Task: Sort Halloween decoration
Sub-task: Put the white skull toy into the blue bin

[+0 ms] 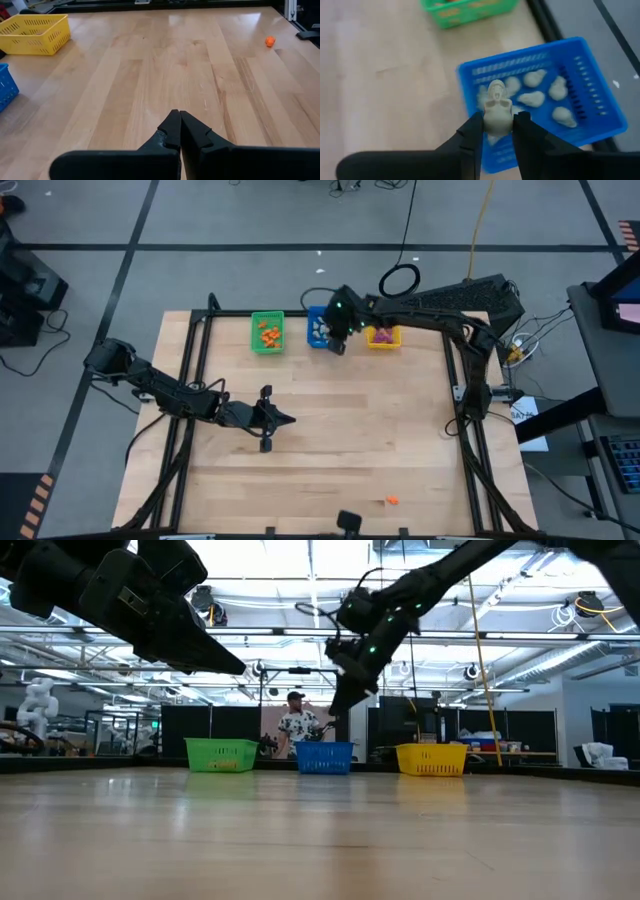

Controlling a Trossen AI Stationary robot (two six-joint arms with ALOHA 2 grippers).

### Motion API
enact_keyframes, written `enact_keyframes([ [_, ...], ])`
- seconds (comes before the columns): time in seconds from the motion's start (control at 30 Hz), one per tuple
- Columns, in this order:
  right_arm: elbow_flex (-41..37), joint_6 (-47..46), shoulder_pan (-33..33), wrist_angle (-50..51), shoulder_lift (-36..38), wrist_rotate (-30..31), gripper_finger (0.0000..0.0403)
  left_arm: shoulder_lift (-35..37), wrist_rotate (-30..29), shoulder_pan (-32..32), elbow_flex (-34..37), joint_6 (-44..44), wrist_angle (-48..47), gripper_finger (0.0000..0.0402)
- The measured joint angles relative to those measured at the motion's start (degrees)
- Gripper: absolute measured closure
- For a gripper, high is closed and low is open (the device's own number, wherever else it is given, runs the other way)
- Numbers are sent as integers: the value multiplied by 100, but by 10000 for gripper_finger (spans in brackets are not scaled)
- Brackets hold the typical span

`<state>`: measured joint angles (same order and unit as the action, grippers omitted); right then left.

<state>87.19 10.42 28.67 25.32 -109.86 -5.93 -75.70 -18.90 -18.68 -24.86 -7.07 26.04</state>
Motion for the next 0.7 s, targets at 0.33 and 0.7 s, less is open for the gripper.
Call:
enact_keyframes([
  [0.33, 1946, 262, 412, 1188, -1467, -175, 331, 0, 0, -2, 0, -11, -2, 402],
  [0.7, 2679, 421, 502, 1653, -2134, -164, 319, 2, 77, 0, -2, -11, -7, 402],
])
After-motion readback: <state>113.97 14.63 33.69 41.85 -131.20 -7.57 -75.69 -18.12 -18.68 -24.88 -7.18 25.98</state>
